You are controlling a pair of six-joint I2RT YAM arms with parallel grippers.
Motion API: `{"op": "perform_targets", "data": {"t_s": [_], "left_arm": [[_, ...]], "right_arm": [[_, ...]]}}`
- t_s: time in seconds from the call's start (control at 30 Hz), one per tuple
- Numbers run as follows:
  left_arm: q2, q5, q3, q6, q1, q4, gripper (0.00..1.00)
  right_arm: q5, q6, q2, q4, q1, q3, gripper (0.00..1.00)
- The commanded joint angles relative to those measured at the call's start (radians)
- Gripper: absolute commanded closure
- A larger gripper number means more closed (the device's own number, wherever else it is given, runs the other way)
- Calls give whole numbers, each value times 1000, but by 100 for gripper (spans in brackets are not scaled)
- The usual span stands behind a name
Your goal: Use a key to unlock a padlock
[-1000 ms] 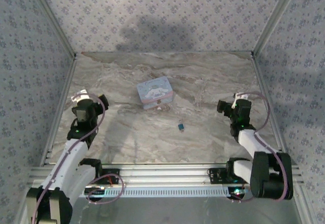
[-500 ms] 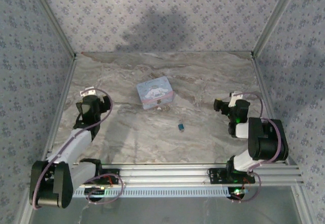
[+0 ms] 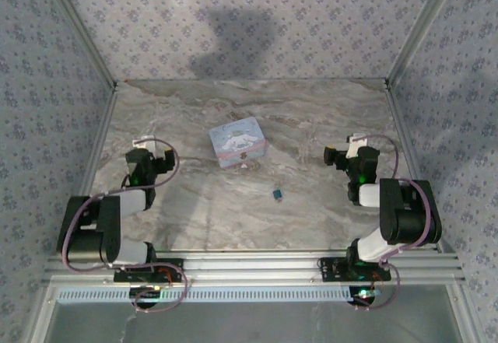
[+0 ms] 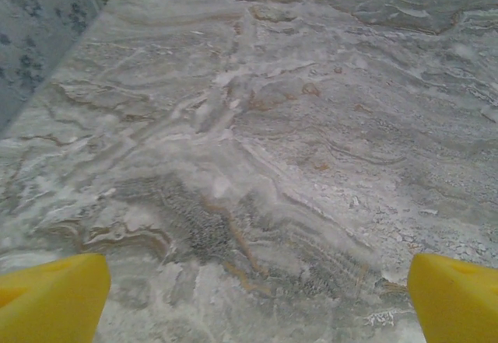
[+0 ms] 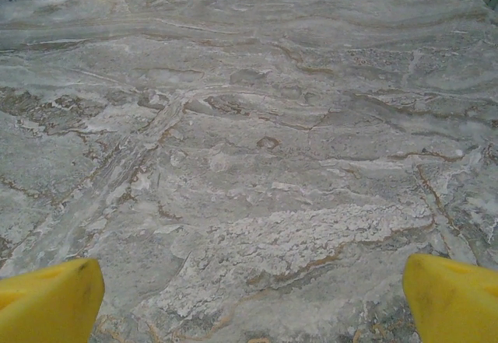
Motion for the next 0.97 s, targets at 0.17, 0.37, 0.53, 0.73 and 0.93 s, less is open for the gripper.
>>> {"op": "perform_targets", "data": {"t_s": [0.17, 0.37, 0.53, 0.73, 0.93], "left_arm": [[113, 70, 52, -16, 40, 108, 2], [110, 78, 58, -15, 42, 91, 2], [111, 77, 57, -14, 41, 93, 2], [111, 77, 57, -14, 42, 93, 2], [111, 77, 57, -14, 41, 93, 2]], "right_arm": [[31, -22, 3, -15, 9, 19, 0], [47, -27, 1, -16, 17, 19, 0], [65, -31, 0, -16, 26, 19, 0], [65, -31, 2, -21, 26, 23, 0], [67, -31, 1, -21, 28, 23, 0]]}}
